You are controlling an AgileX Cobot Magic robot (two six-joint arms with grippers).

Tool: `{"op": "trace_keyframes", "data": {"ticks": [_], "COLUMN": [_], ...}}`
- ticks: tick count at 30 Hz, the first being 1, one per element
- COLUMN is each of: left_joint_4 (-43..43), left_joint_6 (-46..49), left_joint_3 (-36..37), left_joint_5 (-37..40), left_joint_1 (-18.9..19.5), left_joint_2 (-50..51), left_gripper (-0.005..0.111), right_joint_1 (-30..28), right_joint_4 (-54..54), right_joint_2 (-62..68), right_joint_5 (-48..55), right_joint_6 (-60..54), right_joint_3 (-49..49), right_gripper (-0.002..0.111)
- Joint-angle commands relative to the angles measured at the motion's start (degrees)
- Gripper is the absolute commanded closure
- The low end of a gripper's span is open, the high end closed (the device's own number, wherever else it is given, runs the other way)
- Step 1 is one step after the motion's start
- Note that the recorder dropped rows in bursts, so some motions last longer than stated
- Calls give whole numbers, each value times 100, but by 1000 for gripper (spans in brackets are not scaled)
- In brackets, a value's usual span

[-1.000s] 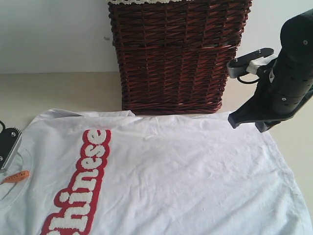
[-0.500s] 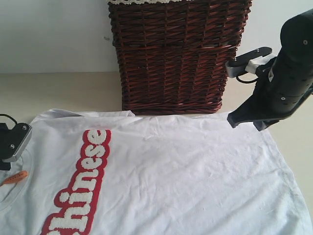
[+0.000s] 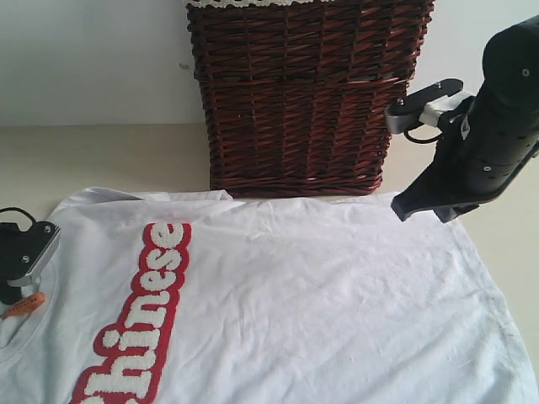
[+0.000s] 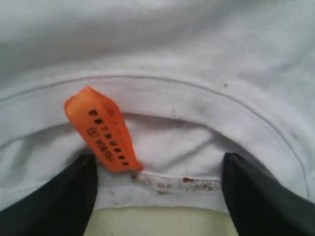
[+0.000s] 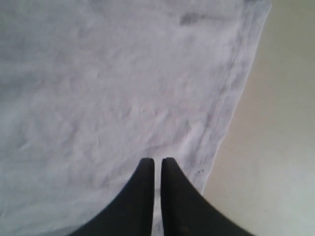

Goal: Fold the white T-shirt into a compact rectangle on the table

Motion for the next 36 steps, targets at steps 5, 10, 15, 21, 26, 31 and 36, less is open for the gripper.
{"op": "trace_keyframes", "data": {"ticks": [5, 10, 15, 21, 26, 31, 36], "left_joint_4": [-62, -62, -62, -62, -62, -62, -62], "left_joint_6": [31, 31, 31, 31, 31, 31, 31], "left_joint_3": [48, 48, 48, 48, 48, 48, 48], "left_joint_5": [-317, -317, -317, -317, -317, -317, -317], "left_joint_1": [12, 12, 12, 12, 12, 12, 12], "left_joint_2": [321, 321, 321, 321, 321, 321, 321], "left_gripper": [37, 37, 37, 37, 37, 37, 37], "right_joint_1": [-28, -28, -28, -28, -28, -28, -28], "right_joint_4": [705, 793, 809, 796, 748, 13, -59], "right_joint_2": [-36, -36, -36, -36, -36, -11, -11], "right_joint_5": [-79, -108, -179, -49, 65, 463, 514], "right_joint_6": [-1259, -1293, -1234, -1908, -2562, -3379, -4886], "right_joint_3": [-32, -32, -32, -32, -32, -10, 465], "right_gripper": [61, 35, 35, 35, 35, 21, 6]}}
